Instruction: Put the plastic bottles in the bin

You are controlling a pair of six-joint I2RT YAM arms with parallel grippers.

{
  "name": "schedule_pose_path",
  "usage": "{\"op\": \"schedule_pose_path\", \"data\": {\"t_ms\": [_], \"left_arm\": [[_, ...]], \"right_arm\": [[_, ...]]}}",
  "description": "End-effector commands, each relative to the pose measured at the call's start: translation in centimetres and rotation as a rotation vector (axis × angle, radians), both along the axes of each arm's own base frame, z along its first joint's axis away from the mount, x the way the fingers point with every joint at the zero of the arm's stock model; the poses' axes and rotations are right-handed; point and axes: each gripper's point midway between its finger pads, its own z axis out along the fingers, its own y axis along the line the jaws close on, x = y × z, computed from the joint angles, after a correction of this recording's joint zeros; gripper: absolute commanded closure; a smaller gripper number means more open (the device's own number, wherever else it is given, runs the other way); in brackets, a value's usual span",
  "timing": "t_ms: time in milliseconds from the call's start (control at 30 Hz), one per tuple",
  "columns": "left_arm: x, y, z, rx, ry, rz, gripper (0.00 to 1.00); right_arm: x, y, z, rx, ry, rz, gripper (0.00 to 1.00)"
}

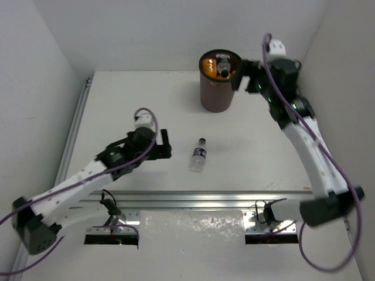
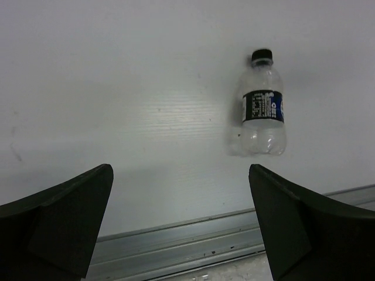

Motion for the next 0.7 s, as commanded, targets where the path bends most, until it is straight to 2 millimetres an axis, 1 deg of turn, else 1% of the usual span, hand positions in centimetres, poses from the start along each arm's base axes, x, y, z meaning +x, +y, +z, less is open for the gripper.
{"op": "schedule_pose_path", "data": {"t_ms": [0, 33, 67, 100, 133, 167, 200, 267, 300, 333, 367, 400, 433, 467, 533, 567, 600, 633, 667], "left_arm": [[1.7, -6.2, -1.6, -0.067, 0.084, -0.111, 0.02], [2.2, -7.7, -1.7, -0.078, 0.079, -0.137, 0.01], [2.6, -8.8, -2.1, -0.077, 0.085, -0.16, 0.01], [3.0, -10.6, -3.0, -0.065, 0.115, -0.204, 0.01], [3.3, -11.7, -3.4, -0.061, 0.122, -0.228, 0.01], [3.7, -12.7, -3.7, -0.057, 0.125, -0.246, 0.02], [4.2, -14.3, -4.6, -0.031, 0.147, -0.276, 0.01], [4.7, -15.8, -5.5, -0.006, 0.159, -0.298, 0.02], [5.4, -16.8, -6.5, 0.009, 0.177, -0.296, 0.02], [5.4, -17.3, -7.0, 0.013, 0.187, -0.3, 0.02], [5.6, -17.7, -7.7, 0.018, 0.202, -0.298, 0.03], [5.8, -18.1, -9.0, 0.033, 0.229, -0.285, 0.05], [5.8, -18.2, -9.5, 0.042, 0.24, -0.279, 0.06], [5.7, -18.2, -10.7, 0.059, 0.263, -0.264, 0.08], [5.1, -18.3, -11.9, 0.082, 0.281, -0.264, 0.14], [5.0, -18.2, -12.4, 0.094, 0.29, -0.262, 0.16], [4.7, -18.1, -13.5, 0.113, 0.31, -0.262, 0.19], [4.6, -18.2, -13.9, 0.12, 0.318, -0.27, 0.21], [4.4, -18.1, -14.5, 0.13, 0.332, -0.271, 0.26]], "right_arm": [[-6.2, 0.7, -5.7, 0.088, 0.133, 0.072, 0.01], [-8.3, 0.5, -5.3, 0.108, 0.121, 0.082, 0.01], [-9.9, 0.7, -8.8, 0.106, 0.197, 0.112, 0.01], [-11.0, 0.5, -10.0, 0.11, 0.226, 0.11, 0.01], [-12.4, 0.2, -9.8, 0.116, 0.208, 0.116, 0.01], [-13.2, 0.1, -10.8, 0.113, 0.226, 0.117, 0.01], [-14.4, -0.3, -13.0, 0.103, 0.273, 0.112, 0.01], [-16.1, -0.6, -14.2, 0.1, 0.287, 0.117, 0.01], [-16.7, -0.7, -14.8, 0.099, 0.303, 0.123, 0.01], [-17.4, -0.6, -14.8, 0.102, 0.298, 0.136, 0.01], [-17.8, -0.7, -15.5, 0.099, 0.312, 0.137, 0.01], [-18.2, -0.7, -15.9, 0.099, 0.323, 0.144, 0.01], [-18.5, -0.6, -16.1, 0.098, 0.328, 0.152, 0.01], [-18.8, -0.8, -16.2, 0.096, 0.325, 0.15, 0.01], [-19.1, -0.9, -16.3, 0.096, 0.321, 0.151, 0.01], [-19.3, -0.8, -16.7, 0.097, 0.323, 0.156, 0.01], [-19.4, -0.8, -16.5, 0.104, 0.308, 0.159, 0.01], [-19.4, -0.7, -16.6, 0.116, 0.305, 0.158, 0.01], [-19.7, -0.2, -16.9, 0.13, 0.312, 0.186, 0.01]]}}
